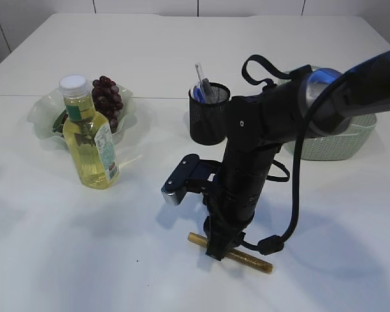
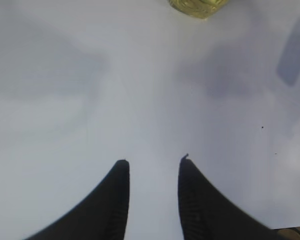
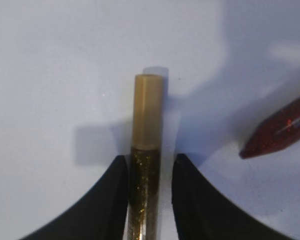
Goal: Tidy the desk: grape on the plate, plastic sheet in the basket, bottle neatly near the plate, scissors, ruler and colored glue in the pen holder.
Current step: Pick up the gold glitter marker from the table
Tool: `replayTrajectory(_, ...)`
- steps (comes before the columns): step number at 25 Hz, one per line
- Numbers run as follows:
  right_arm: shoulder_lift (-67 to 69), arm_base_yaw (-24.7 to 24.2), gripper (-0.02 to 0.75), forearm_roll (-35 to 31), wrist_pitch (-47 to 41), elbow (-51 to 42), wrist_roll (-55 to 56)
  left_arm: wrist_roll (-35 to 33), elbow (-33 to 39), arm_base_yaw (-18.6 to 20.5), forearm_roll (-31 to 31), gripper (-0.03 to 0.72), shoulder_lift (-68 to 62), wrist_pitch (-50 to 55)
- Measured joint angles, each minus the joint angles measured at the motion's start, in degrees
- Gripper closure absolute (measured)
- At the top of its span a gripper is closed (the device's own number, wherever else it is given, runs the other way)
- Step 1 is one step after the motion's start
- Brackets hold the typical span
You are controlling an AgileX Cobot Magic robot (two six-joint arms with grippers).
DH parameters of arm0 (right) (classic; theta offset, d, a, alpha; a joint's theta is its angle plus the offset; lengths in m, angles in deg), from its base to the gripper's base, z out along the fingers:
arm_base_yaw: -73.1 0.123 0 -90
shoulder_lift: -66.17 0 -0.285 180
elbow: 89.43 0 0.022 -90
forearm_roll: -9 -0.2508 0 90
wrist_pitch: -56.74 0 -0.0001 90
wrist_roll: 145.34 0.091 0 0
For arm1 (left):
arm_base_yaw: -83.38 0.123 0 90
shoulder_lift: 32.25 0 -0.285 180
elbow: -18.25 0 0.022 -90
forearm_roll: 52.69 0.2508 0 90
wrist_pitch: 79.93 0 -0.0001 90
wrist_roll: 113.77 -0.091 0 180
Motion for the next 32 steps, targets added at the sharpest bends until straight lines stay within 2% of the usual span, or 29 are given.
replayTrajectory(6,0.09,0.0,0.568,0.03,0.0,0.0,0.0,0.0,0.0,0.0,0.0,0.442,0.0,0.0)
replayTrajectory(15,0.09,0.0,0.634,0.03,0.0,0.0,0.0,0.0,0.0,0.0,0.0,0.442,0.0,0.0)
replayTrajectory(27,-1.33,0.0,0.648,0.03,-1.32,0.48,0.07,0.0,0.0,0.0,0.0,0.442,0.0,0.0)
replayTrajectory(32,-1.92,0.0,0.648,-3.3,-2.59,0.51,0.07,0.0,0.0,0.0,0.0,0.442,0.0,0.0)
